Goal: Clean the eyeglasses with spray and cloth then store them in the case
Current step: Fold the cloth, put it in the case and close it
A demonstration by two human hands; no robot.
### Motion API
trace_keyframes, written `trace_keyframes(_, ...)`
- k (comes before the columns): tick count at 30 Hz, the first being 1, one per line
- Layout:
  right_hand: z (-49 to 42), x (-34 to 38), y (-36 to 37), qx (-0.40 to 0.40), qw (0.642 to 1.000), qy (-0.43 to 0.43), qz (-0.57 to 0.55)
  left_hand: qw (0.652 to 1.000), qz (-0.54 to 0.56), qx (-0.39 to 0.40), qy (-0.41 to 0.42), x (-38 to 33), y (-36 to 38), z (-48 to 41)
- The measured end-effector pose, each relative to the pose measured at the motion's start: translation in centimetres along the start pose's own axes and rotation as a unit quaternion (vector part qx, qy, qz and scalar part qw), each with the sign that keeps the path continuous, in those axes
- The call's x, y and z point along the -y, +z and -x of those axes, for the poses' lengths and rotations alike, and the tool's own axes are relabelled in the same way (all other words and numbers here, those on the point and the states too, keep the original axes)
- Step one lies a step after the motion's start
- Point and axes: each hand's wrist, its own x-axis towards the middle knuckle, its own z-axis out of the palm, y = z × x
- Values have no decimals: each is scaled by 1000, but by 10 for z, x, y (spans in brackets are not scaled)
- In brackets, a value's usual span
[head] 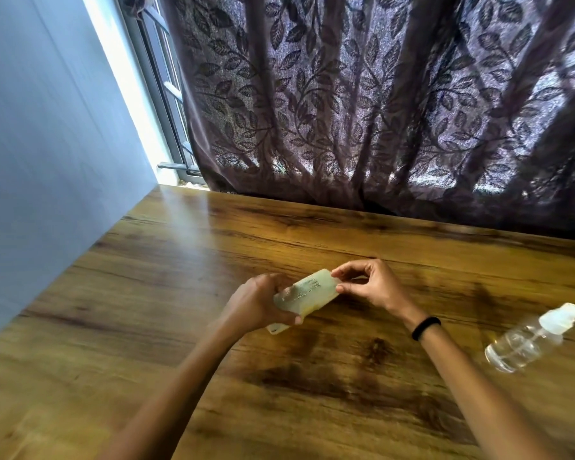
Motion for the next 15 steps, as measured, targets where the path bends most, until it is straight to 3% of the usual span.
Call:
trace_keyframes(7, 4, -5, 6, -18, 1000, -4, 16, 993, -114, 6, -23, -17, 8, -1)
trace_keyframes(15, -4, -10, 9, -15, 999, -5, 39, 997, -6, 50, -53, -12, -2, -7)
